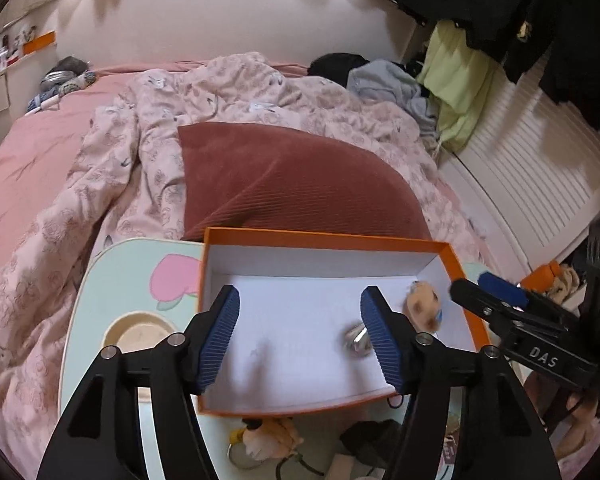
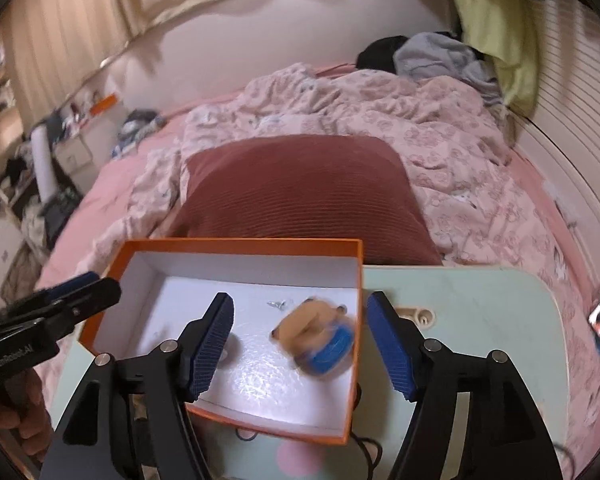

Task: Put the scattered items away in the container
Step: 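Lower keychain and bear plush into the orange box and open both tools, then move the left tool toward the clear plastic heart on the table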

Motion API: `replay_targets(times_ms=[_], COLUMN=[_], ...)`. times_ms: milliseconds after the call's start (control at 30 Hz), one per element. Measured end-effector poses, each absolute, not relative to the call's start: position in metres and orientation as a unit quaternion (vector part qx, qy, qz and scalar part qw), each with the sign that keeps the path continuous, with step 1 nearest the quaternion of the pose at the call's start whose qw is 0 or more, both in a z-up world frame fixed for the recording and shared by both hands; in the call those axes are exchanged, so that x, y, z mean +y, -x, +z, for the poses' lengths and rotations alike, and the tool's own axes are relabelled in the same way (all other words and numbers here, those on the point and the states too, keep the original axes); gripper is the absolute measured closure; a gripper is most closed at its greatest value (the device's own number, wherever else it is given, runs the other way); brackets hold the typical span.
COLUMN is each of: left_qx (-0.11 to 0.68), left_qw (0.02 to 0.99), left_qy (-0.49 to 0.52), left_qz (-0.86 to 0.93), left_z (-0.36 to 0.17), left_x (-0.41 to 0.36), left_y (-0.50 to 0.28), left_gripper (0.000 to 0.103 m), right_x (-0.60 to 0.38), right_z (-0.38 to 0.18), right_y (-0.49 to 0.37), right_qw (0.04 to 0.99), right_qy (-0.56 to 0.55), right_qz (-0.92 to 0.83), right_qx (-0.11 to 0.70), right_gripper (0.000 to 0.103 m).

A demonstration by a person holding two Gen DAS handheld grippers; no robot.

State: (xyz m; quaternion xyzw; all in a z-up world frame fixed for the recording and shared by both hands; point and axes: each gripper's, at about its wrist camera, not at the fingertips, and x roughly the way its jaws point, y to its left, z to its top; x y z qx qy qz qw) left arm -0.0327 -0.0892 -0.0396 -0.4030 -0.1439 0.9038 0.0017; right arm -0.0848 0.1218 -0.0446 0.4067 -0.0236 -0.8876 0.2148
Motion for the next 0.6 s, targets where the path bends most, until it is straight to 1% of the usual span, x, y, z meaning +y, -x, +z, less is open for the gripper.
replay_targets(times_ms=[200, 333, 400, 467, 533, 600], left_qx=[-0.173, -0.143, -0.134, -0.145, -0.15, -0.126], left_qw=[0.015, 0.026, 0.046, 0.081, 0.1, 0.092], left_qy=[0.379, 0.364, 0.367, 0.38, 0.399, 0.408], left_qz=[0.909, 0.92, 0.919, 0.91, 0.899, 0.9], left_z=[-0.023, -0.016, -0.02, -0.033, -0.05, -0.062], left_x=[-0.096, -0.076, -0.061, -0.044, -0.032, -0.02], left_y=[-0.012, -0.06, -0.086, -0.11, -0.127, -0.141], left_gripper=[0.039, 0.039, 0.039, 0.039, 0.039, 0.039], right_x=[0.143, 0.16, 0.163, 0.162, 0.167, 0.174], right_z=[-0.026, -0.016, -0.021, -0.034, -0.049, -0.067], right_y=[0.034, -0.018, -0.045, -0.066, -0.08, -0.091], right_qw=[0.233, 0.249, 0.255, 0.246, 0.25, 0.234], right_qy=[-0.369, -0.348, -0.362, -0.397, -0.424, -0.446], right_qz=[-0.9, -0.904, -0.897, -0.883, -0.87, -0.863], right_qx=[-0.018, -0.012, 0.007, 0.048, 0.045, 0.044], right_gripper=[0.034, 0.034, 0.033, 0.033, 0.033, 0.033])
